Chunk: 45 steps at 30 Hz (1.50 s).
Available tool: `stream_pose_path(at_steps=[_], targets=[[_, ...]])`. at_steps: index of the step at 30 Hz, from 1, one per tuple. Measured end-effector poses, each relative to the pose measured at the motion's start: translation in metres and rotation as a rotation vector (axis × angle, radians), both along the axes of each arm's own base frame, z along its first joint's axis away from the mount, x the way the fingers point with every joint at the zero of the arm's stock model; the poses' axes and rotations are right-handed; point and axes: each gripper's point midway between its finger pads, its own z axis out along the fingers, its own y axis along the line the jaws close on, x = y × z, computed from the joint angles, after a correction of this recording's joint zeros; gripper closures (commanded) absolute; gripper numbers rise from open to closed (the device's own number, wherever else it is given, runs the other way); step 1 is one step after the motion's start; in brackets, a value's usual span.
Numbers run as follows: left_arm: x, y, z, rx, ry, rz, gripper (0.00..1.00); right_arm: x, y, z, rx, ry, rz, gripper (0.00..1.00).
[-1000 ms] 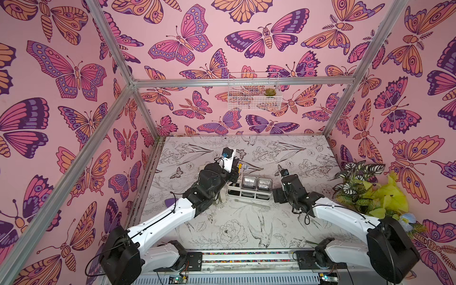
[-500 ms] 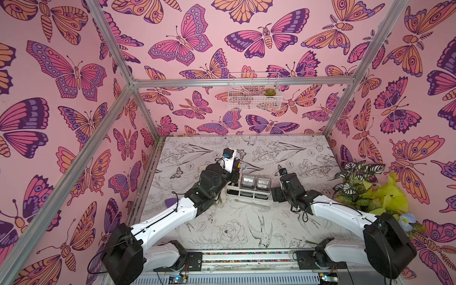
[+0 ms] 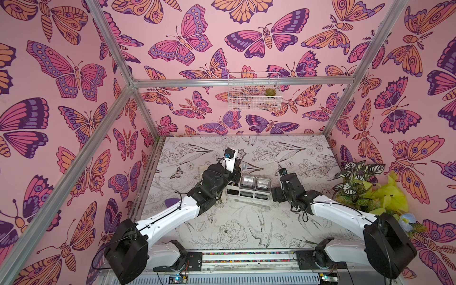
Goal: Place the toothbrush into the toothbrush holder
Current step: Place the toothbrush in the toothbrush holder.
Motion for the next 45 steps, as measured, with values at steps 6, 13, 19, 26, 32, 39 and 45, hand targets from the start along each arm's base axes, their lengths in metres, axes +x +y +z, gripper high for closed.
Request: stream_pose_path(at_steps=[6,13,19,26,32,39,45], targets=[[-0.001,0.001,0.006,-0.01,-0.024,0.0,1.0,0.0,0.0,0.0,0.0,0.0,0.0,0.1],[0.0,0.0,0.006,-0.002,-0.037,-0.001,1.0,0.0,0.0,0.0,0.003,0.002,0.002,0.1],[0.004,-0.002,-0.001,0.018,-0.032,0.002,1.0,0.0,0.001,0.0,0.004,0.004,0.004,0.1],[0.009,-0.006,-0.018,0.052,-0.006,0.003,1.0,-0.001,0.001,-0.001,0.004,0.005,0.004,0.1],[0.009,-0.006,-0.02,0.057,-0.004,0.003,1.0,-0.001,0.001,-0.001,0.004,0.005,0.004,0.1],[0.01,-0.006,-0.02,0.057,-0.003,0.004,1.0,-0.001,0.001,-0.002,0.003,0.008,0.005,0.1],[0.009,-0.004,-0.027,0.062,0.007,0.011,1.0,-0.001,0.002,-0.002,0.005,0.011,0.008,0.1]])
